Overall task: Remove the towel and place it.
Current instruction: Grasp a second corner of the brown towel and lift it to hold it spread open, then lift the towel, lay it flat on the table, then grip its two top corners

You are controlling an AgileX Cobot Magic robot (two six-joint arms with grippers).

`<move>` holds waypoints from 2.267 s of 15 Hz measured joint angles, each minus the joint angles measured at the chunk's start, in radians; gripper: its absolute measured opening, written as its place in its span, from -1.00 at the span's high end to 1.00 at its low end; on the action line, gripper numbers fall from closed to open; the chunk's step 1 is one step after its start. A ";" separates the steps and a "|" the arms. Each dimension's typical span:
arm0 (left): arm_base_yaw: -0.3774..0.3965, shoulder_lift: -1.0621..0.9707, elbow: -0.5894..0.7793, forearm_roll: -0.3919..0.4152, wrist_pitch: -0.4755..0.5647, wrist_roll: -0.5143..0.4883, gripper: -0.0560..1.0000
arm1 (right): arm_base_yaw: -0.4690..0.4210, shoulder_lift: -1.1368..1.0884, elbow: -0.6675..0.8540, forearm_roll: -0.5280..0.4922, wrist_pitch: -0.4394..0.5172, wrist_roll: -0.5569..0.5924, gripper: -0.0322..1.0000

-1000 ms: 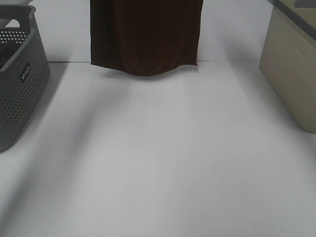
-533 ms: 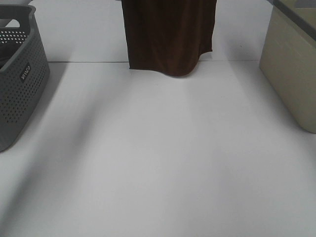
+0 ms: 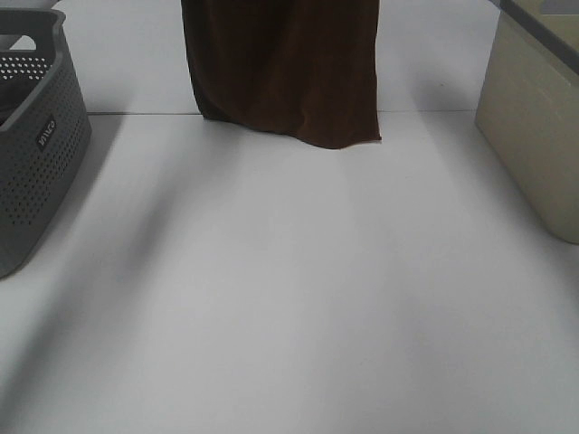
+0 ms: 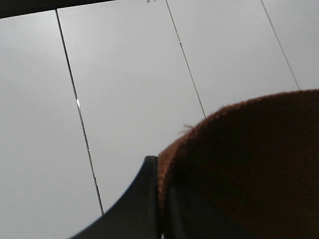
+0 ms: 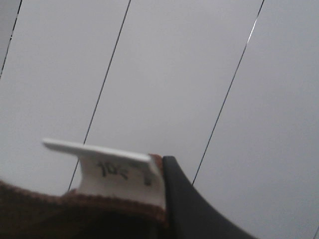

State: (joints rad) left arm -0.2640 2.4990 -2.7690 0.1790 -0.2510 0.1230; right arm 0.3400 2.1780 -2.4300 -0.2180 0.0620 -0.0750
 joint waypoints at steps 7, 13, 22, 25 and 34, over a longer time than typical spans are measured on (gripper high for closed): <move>-0.003 -0.004 0.000 -0.030 0.460 -0.038 0.89 | 0.000 0.000 0.000 0.149 0.271 0.000 0.92; -0.013 -0.152 0.000 -0.125 1.275 -0.026 0.89 | 0.000 -0.058 0.000 0.313 0.856 -0.044 0.92; -0.016 -0.367 0.146 -0.194 1.466 -0.033 0.89 | 0.000 -0.200 0.000 0.370 1.149 -0.026 0.92; -0.016 -0.581 0.485 -0.196 1.467 -0.033 0.89 | 0.000 -0.266 0.030 0.469 1.156 -0.025 0.92; -0.020 -1.037 1.065 -0.275 1.464 -0.010 0.89 | 0.005 -0.688 0.692 0.529 1.156 -0.018 0.92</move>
State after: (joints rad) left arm -0.2840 1.4620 -1.7040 -0.0960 1.2130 0.1130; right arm 0.3450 1.4900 -1.7380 0.3110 1.2180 -0.0930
